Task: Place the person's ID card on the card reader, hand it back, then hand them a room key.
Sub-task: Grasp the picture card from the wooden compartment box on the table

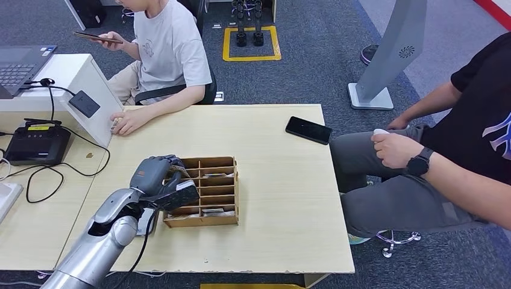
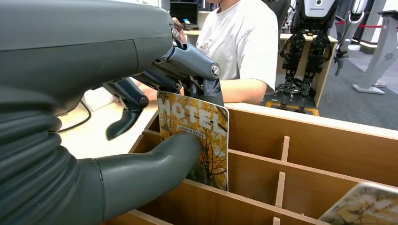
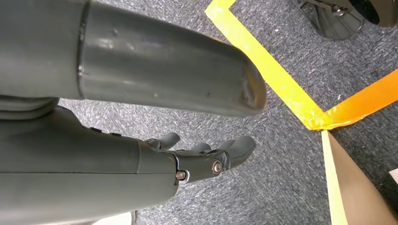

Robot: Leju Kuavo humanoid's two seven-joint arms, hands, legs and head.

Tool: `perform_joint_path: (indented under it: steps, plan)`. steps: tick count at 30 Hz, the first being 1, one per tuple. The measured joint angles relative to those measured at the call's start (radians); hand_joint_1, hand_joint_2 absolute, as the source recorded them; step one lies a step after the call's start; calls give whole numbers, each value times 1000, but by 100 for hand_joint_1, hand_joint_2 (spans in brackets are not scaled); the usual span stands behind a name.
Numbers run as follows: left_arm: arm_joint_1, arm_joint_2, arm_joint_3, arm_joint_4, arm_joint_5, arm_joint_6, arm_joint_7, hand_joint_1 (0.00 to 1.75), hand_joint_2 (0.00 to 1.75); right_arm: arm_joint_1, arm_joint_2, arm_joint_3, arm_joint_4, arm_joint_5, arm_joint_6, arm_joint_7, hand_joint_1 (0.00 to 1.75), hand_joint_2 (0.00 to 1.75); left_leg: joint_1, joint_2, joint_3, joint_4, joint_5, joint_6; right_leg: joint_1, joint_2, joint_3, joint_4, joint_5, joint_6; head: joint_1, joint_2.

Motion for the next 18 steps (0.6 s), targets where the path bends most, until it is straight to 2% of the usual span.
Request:
perform_joint_path:
  steps: [18]
  plan:
    - [0, -1, 1, -1, 69, -7, -13, 175, 175, 1, -2, 22, 0, -28, 1, 7, 0, 0, 0, 0, 0, 0, 0, 0, 0, 0, 0, 0, 0, 0, 0, 0]
